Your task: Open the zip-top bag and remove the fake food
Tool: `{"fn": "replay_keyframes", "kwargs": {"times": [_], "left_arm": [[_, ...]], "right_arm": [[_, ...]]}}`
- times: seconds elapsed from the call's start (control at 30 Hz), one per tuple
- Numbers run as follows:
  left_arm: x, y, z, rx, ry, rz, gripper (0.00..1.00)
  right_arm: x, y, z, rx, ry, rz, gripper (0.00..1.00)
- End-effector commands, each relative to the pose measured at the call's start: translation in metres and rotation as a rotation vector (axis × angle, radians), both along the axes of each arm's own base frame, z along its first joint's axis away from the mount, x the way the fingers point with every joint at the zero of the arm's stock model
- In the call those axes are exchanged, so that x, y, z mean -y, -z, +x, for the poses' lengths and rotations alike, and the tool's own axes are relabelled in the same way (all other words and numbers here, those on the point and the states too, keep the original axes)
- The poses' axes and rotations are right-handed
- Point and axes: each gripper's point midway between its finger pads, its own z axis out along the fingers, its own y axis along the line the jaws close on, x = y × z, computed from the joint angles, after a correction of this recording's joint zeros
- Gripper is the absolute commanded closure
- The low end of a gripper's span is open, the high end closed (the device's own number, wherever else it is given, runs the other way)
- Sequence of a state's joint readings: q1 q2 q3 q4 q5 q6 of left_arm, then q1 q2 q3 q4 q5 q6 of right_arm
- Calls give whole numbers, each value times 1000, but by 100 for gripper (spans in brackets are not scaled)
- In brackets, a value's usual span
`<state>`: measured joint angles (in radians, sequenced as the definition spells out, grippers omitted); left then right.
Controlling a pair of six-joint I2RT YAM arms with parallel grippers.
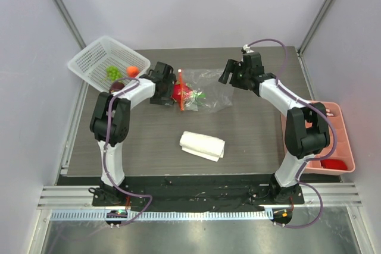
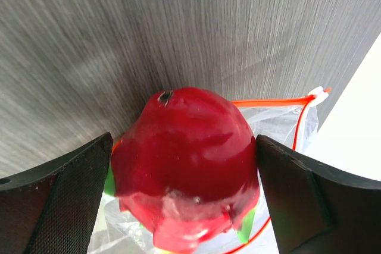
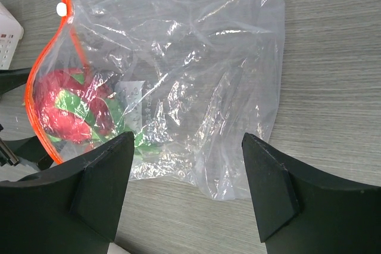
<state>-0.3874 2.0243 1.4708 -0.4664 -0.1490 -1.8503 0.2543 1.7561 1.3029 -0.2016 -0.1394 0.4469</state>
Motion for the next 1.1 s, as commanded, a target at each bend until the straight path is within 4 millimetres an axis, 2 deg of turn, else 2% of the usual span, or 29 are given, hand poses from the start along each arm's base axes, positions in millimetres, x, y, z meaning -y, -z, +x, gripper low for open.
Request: {"fn": "replay_keyframes", "kwargs": {"times": [0.0,0.07,0.13,0.17,0.3,0.33,0.37,0.4,0.43,0.47,0.63,0.77,0.93,1.07], "left_arm": [[8,7,4,23,29,12,0],[12,4,8,49,45,20,1],[12,1,10,71,43,18,10],[13,1,13,102,42,5,24],[8,-3,12,138,40,22,51],[6,-11,11,153,37,26,58],[1,-9,8,151,31,42,71],[-2,-14,8,163,23,55,77],[-6,-19,7,175,17,66,94],[-11,-21,4,174,15,82,100],[-29,-41,-1,222,51,195,100],[-44,-73,-2,298,65,287,100],[-58,-101,-4,356,107,404,100],[-79,-125,-8,385,127,502,100]], "right_arm": [[-1,-28,3,87,0,5,21],[-1,-26,3,84,3,3,21],[0,-25,4,84,5,1,21],[0,-25,4,83,2,2,21],[0,-26,4,86,7,4,21],[1,-27,4,90,5,0,21],[1,-27,3,89,5,-1,21],[1,-29,3,94,8,-1,21],[2,-30,3,96,9,-3,21],[1,-30,3,95,8,-3,21],[4,-31,2,98,15,-8,21],[4,-30,2,98,16,-16,21],[4,-32,2,100,16,-15,21],[6,-34,1,107,19,-25,21]]}}
